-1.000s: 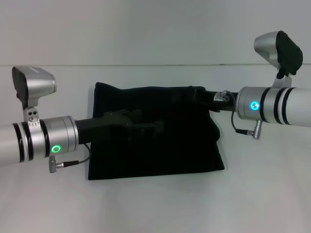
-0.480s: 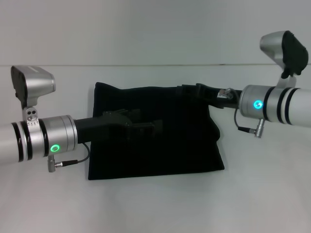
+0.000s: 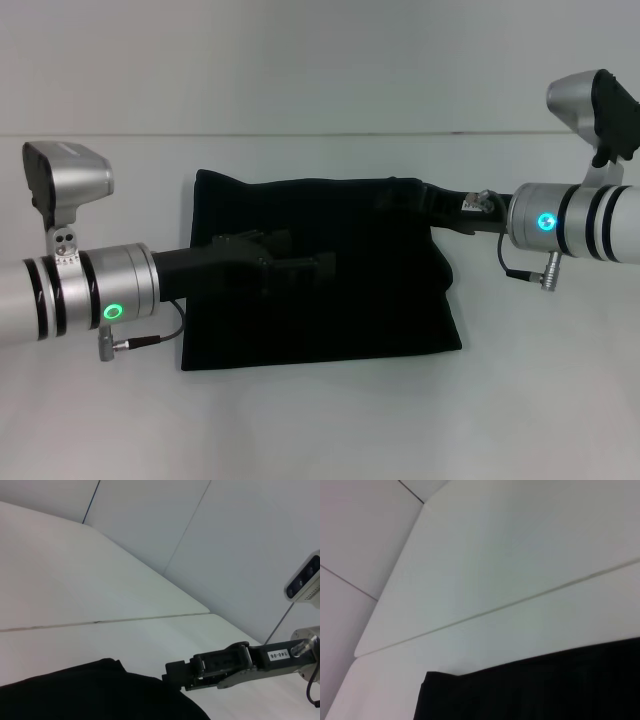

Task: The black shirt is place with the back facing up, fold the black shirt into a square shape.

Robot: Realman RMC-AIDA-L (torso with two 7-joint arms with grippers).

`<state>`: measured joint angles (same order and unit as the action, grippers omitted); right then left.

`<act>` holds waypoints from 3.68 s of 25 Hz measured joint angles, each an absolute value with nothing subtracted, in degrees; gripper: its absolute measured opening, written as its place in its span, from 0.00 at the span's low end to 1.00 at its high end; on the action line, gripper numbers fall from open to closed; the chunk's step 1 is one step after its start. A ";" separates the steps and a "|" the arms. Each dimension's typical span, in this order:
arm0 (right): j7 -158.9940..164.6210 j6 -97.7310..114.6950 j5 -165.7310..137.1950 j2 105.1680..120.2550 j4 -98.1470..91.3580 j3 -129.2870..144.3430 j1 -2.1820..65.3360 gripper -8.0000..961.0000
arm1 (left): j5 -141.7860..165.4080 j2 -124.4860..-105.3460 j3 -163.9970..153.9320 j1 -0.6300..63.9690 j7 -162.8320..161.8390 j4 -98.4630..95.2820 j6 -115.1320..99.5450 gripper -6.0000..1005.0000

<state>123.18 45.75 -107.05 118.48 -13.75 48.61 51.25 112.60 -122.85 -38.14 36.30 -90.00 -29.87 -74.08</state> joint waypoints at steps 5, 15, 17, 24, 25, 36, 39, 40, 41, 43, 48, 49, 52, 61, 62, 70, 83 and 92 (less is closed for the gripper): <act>123.07 45.80 -107.05 119.12 -13.57 48.90 51.17 0.61 | 112.68 -122.87 -38.06 36.29 -89.99 -29.87 -74.10 0.94; 122.59 46.34 -106.76 119.51 -14.45 48.48 50.12 0.54 | 112.68 -122.78 -37.97 36.29 -89.99 -29.95 -74.10 0.94; 122.18 46.36 -106.68 119.52 -15.09 48.34 49.51 0.50 | 112.67 -122.78 -37.97 36.30 -89.96 -29.96 -74.10 0.94; 119.01 48.57 -104.91 119.50 -15.60 48.25 48.56 0.34 | 112.54 -122.78 -38.25 36.54 -89.91 -29.85 -73.95 0.95; 118.96 48.63 -104.89 119.46 -15.62 48.24 48.53 0.32 | 112.53 -122.78 -38.27 36.56 -89.91 -29.84 -73.96 0.95; 117.96 49.36 -104.21 119.47 -17.91 48.16 46.77 0.01 | 112.47 -122.79 -38.32 36.49 -89.91 -29.73 -74.09 0.95; 117.95 49.55 -104.14 119.17 -18.17 48.16 46.20 0.02 | 112.30 -122.86 -38.32 36.38 -89.91 -29.74 -74.09 0.95; 118.00 49.56 -104.14 119.06 -18.17 48.16 46.05 0.02 | 112.27 -122.88 -38.32 36.39 -89.91 -29.73 -74.08 0.95; 118.08 49.55 -104.14 118.98 -18.16 48.16 45.93 0.02 | 112.27 -122.90 -38.32 36.39 -89.91 -29.72 -74.07 0.95; 118.28 49.43 -104.14 118.87 -17.96 48.16 45.74 0.03 | 112.25 -122.96 -38.32 36.38 -89.91 -29.67 -73.94 0.95; 118.45 48.71 -104.14 118.99 -17.79 48.16 45.27 0.04 | 112.23 -123.04 -38.28 36.45 -89.91 -29.64 -73.67 0.95; 118.40 48.51 -104.14 119.06 -17.78 48.16 45.19 0.04 | 112.23 -123.04 -38.28 36.49 -89.91 -29.62 -73.66 0.94; 117.99 48.31 -104.20 119.25 -17.95 48.16 44.99 0.05 | 112.23 -123.05 -38.11 36.67 -89.92 -29.56 -73.47 0.94; 116.54 49.80 -104.10 118.24 -19.04 43.68 43.05 0.29 | 108.81 -122.94 -37.73 37.06 -94.48 -29.60 -63.20 0.94; 116.54 50.80 -104.08 117.99 -19.66 42.85 42.61 0.34 | 108.04 -122.90 -37.72 37.25 -96.27 -29.54 -60.43 0.94; 114.33 58.78 -104.06 117.04 -23.64 41.50 40.00 0.66 | 107.63 -122.26 -38.37 40.65 -107.62 -26.07 -44.04 0.95; 108.08 64.46 -104.02 115.21 -23.64 41.39 40.19 0.71 | 107.34 -122.33 -38.54 46.28 -109.22 -20.06 -30.98 0.95; 108.05 64.15 -104.01 115.19 -23.64 41.39 40.68 0.71 | 107.81 -122.70 -39.13 47.76 -108.78 -19.22 -25.60 0.94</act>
<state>108.05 64.15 -104.01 115.19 -23.64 41.39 40.68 107.81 -122.70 -39.13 47.76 -108.78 -19.22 -25.60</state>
